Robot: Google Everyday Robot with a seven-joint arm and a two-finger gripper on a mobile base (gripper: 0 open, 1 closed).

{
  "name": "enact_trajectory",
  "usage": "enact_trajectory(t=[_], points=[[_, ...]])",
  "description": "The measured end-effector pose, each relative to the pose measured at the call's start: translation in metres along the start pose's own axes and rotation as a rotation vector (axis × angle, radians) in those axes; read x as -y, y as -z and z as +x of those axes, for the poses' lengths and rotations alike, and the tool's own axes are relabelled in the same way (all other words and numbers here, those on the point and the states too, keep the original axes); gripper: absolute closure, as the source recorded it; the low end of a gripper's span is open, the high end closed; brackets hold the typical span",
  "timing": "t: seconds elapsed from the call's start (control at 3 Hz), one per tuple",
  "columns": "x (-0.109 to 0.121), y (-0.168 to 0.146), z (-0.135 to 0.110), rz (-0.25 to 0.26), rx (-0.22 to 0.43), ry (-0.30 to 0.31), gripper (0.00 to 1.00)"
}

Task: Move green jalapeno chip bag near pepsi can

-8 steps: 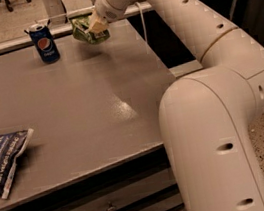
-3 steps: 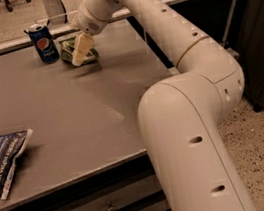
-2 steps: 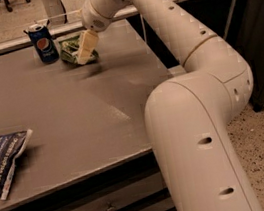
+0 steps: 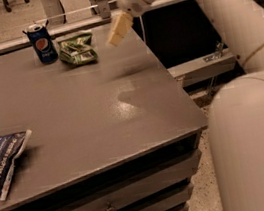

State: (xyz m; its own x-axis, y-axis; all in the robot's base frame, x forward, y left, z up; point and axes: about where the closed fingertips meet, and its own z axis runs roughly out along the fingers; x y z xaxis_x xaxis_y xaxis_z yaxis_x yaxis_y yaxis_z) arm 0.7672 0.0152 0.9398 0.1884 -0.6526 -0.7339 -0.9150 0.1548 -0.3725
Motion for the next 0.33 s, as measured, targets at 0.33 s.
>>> enact_trajectory(t=[0.33], points=[[0.0020, 0.0284, 0.0261, 0.032, -0.010, -0.032, 0.00]])
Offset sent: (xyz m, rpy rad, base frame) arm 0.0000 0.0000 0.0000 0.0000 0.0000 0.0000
